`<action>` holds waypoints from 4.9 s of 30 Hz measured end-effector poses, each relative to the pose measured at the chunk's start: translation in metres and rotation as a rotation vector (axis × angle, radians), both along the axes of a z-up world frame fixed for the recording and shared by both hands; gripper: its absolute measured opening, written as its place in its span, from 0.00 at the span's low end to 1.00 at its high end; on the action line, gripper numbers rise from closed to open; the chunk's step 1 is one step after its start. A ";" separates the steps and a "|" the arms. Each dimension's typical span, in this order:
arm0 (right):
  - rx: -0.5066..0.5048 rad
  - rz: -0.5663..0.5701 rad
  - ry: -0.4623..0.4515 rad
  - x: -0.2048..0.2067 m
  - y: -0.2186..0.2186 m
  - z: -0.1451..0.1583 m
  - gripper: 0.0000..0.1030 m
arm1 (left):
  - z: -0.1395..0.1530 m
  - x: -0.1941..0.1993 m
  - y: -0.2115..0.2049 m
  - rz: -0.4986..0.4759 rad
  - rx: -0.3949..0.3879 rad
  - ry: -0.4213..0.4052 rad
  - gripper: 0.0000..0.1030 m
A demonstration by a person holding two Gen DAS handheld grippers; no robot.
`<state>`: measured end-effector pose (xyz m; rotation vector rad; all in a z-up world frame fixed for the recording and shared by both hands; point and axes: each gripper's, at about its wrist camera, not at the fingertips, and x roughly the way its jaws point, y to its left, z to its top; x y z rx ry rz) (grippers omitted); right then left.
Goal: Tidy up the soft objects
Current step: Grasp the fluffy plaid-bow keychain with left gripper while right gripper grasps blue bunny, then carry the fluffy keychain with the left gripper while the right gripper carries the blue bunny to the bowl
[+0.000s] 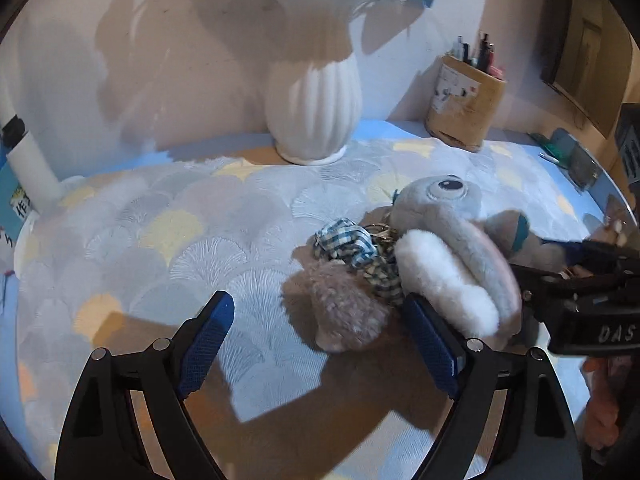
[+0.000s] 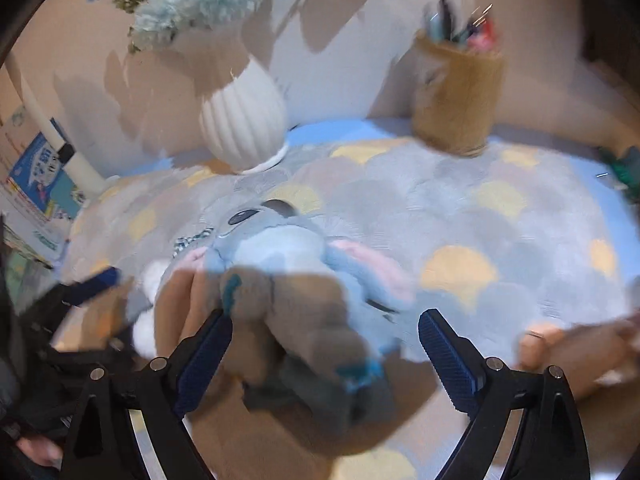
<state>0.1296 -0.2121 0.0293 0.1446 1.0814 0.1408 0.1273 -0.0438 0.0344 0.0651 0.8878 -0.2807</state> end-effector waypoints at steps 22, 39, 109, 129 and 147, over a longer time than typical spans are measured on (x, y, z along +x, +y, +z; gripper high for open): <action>0.024 0.076 -0.311 -0.107 0.014 0.097 0.42 | 0.049 -0.085 0.048 -0.034 -0.257 -0.003 0.35; -0.075 0.140 0.017 -0.223 0.015 -0.003 0.70 | 0.002 -0.167 0.076 0.027 -0.241 0.126 0.68; 0.152 0.053 -0.169 -0.285 -0.055 0.066 0.20 | 0.116 -0.232 -0.075 -0.271 -0.226 -0.190 0.37; -0.307 0.321 -0.034 -0.268 0.007 -0.015 0.95 | 0.094 -0.226 -0.058 -0.233 -0.230 -0.137 0.37; 0.071 -0.141 -0.258 -0.323 -0.134 0.115 0.78 | 0.140 -0.245 -0.170 -0.501 -0.241 -0.182 0.37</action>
